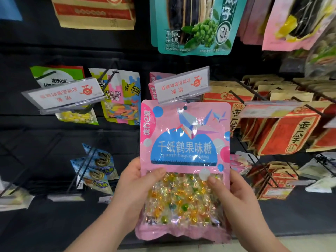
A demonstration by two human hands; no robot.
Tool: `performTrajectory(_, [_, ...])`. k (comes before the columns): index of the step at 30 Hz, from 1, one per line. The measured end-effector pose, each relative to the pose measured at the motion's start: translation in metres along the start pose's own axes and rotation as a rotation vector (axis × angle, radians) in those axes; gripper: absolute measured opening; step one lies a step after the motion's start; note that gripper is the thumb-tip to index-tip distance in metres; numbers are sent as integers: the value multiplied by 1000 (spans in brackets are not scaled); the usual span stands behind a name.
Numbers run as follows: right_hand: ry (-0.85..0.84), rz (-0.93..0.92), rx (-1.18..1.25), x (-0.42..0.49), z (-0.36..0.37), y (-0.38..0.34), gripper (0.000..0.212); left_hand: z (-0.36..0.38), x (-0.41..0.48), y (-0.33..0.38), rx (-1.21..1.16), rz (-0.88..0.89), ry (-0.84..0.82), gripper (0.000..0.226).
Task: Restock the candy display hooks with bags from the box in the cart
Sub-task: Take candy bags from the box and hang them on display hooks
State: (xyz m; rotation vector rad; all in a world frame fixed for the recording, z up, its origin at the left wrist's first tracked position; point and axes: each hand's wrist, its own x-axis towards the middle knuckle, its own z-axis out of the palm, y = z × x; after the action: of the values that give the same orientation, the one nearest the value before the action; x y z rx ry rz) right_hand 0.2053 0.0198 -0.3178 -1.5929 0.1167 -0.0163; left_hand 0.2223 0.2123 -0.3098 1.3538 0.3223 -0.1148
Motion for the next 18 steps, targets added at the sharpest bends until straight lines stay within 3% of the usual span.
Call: performTrajectory(18, [62,85,-70,35,10,-2,11,4,32,10,84,-9,11,20])
